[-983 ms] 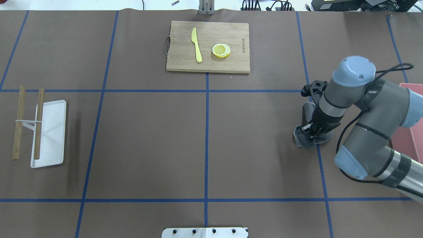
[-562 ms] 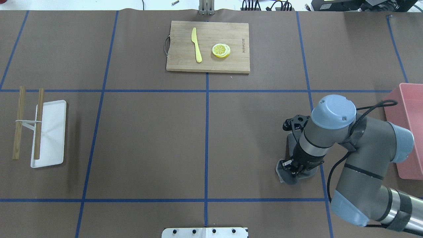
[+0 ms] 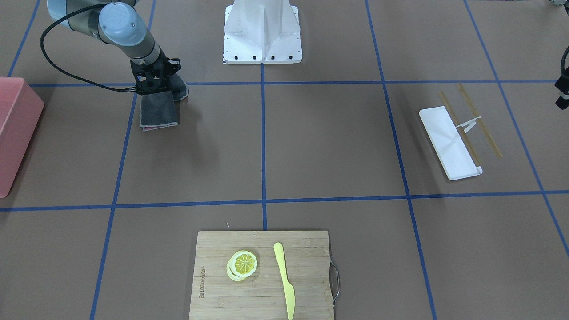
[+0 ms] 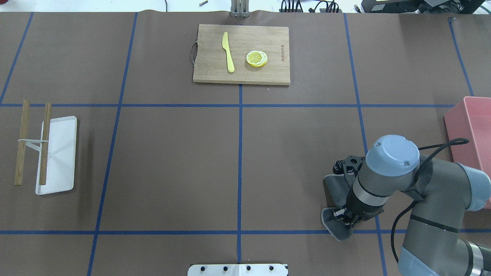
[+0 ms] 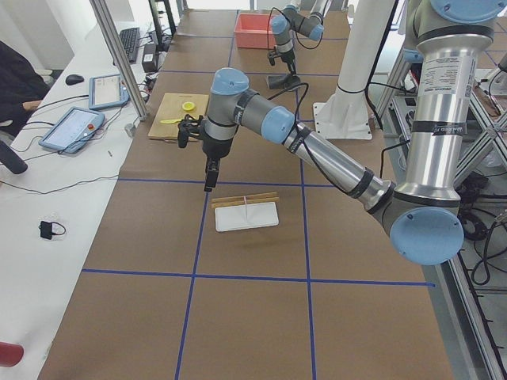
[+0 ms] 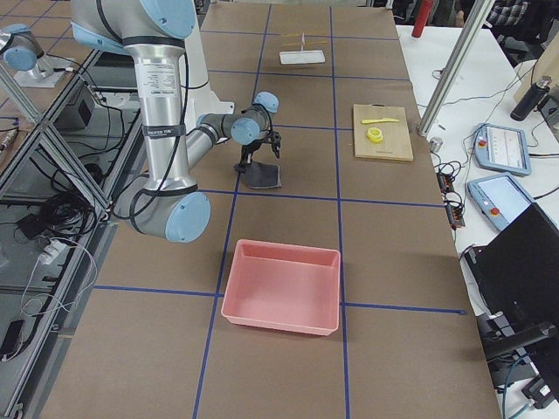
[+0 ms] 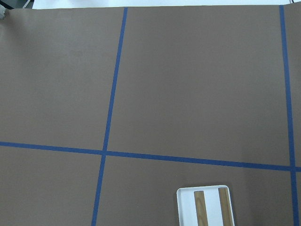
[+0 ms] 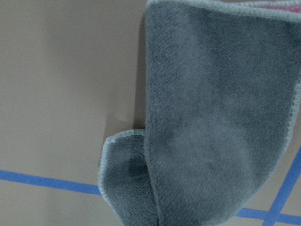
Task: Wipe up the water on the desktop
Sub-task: 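Wipe the towel back and forth across the table with the right gripper, then lift the towel and move it over the pink bin with the right gripper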
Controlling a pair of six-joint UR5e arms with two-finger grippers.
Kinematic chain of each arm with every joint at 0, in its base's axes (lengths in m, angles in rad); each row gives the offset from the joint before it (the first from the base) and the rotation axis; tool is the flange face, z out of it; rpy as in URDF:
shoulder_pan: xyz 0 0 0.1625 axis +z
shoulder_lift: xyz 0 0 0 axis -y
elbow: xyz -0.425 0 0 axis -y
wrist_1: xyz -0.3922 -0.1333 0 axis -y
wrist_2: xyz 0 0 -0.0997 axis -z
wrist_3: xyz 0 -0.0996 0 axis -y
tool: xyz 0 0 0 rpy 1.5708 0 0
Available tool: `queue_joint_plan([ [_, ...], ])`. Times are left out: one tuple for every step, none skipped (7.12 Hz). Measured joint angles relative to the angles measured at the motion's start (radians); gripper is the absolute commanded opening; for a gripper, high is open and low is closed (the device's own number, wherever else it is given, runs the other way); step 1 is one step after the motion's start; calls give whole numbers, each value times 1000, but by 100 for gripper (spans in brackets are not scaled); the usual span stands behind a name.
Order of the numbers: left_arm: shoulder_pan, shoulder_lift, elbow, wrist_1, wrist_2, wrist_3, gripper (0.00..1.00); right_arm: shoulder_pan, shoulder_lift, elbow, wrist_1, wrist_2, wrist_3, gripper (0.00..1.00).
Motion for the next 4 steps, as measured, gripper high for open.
queue_joint_plan([
  [0,-3,1,0,-2,0,98,66,19,-48,-1,2,-62,0],
  [1,-5,1,1,-3,-1,98,145,42,-108,-2,15,-140,0],
  [1,-5,1,1,-4,-1,98,213,66,-167,-3,31,-203,0],
  [1,-6,0,1,-4,-1,98,262,94,-223,-3,40,-246,0],
])
